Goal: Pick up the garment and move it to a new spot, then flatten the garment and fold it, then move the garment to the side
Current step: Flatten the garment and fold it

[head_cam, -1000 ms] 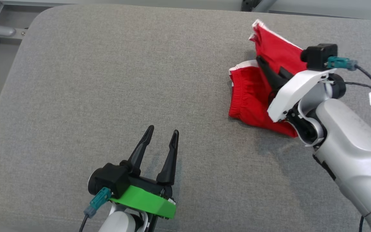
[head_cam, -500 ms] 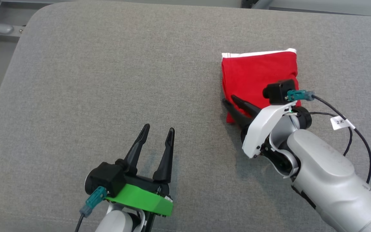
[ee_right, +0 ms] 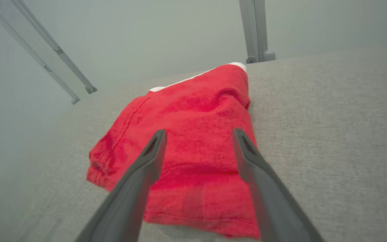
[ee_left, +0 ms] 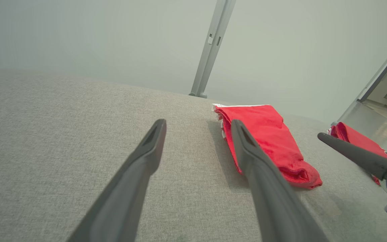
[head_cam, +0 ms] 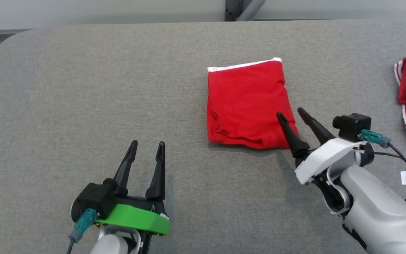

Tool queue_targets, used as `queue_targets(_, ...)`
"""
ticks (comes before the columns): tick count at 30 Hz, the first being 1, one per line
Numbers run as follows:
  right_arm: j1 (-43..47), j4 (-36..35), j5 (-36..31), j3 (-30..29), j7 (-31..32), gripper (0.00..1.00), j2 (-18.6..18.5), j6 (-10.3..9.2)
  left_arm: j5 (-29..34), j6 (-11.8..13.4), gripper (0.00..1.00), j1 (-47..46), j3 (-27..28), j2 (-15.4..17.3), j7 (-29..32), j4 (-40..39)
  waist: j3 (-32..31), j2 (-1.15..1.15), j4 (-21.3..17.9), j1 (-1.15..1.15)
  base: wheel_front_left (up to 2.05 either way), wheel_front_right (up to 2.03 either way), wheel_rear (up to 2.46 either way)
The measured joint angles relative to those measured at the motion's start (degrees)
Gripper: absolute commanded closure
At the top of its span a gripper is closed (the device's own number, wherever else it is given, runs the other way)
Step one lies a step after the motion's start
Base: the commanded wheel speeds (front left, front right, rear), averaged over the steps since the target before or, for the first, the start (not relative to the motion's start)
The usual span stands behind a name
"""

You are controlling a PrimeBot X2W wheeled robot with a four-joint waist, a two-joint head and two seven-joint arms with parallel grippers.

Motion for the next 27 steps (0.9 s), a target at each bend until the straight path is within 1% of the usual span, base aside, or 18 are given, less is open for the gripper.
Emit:
queue_targets(3,0.96,3.04,-3.47,-4.36,-0.67,0.00,0.53,0.01,0.18,0.30,0.00,0.36,1.58,0.00,0.00,-0.02,-0.67,0.00,-2.06,0.00,0.00,0.00,0.00)
queue_targets(5,2.14,2.59,-8.39,-8.59,-0.75,0.00,0.99,0.00,0.49,0.42,0.00,0.51,2.58,0.00,-0.01,0.09,-1.11,0.00,-3.42,0.00,0.00,0.00,0.00)
queue_targets(9,6.95,-4.21,-17.46,-16.25,-0.79,0.00,3.27,0.00,1.13,0.41,0.00,1.35,4.64,0.00,0.00,0.56,-2.09,0.00,-5.80,0.00,0.00,0.00,0.00)
queue_targets(10,10.10,-8.65,-21.00,-19.51,-0.79,0.00,4.45,0.00,2.29,0.57,0.00,1.99,6.02,0.00,0.00,-0.10,-2.74,0.00,-6.73,0.00,0.00,0.00,0.00)
queue_targets(12,12.98,-12.27,-23.66,-22.62,-0.81,0.00,5.84,0.00,4.86,0.91,0.00,2.22,7.38,0.01,-0.01,-1.92,-3.57,0.00,-7.38,0.00,0.00,0.00,0.00)
queue_targets(16,17.85,-15.05,-28.25,-23.26,-0.79,0.00,7.16,0.00,5.95,2.31,0.00,5.31,9.11,0.01,-0.01,-3.07,-5.36,0.00,-8.31,0.00,0.00,0.00,0.00)
queue_targets(18,19.53,-15.69,-30.12,-24.60,-0.80,0.00,7.83,0.01,6.93,2.96,0.00,6.55,9.66,0.02,0.00,-3.75,-6.38,0.00,-8.57,0.00,0.00,0.00,0.00)
queue_targets(21,23.64,-13.15,-30.72,-25.12,-0.80,0.00,8.83,0.00,7.09,3.42,0.00,8.55,9.96,0.01,0.00,-4.67,-8.00,0.00,-8.71,0.00,0.00,0.00,0.00)
queue_targets(24,25.38,-11.66,-30.65,-24.54,-0.80,0.00,9.28,0.01,7.58,3.74,0.00,10.83,10.02,0.02,0.00,-4.12,-9.44,0.00,-8.46,0.00,0.00,0.00,0.00)
queue_targets(27,26.48,-11.61,-33.30,-26.26,-0.79,0.00,9.38,0.00,8.05,3.76,0.00,11.51,10.02,0.02,-0.01,-3.68,-10.29,0.00,-7.68,0.00,0.00,0.00,0.00)
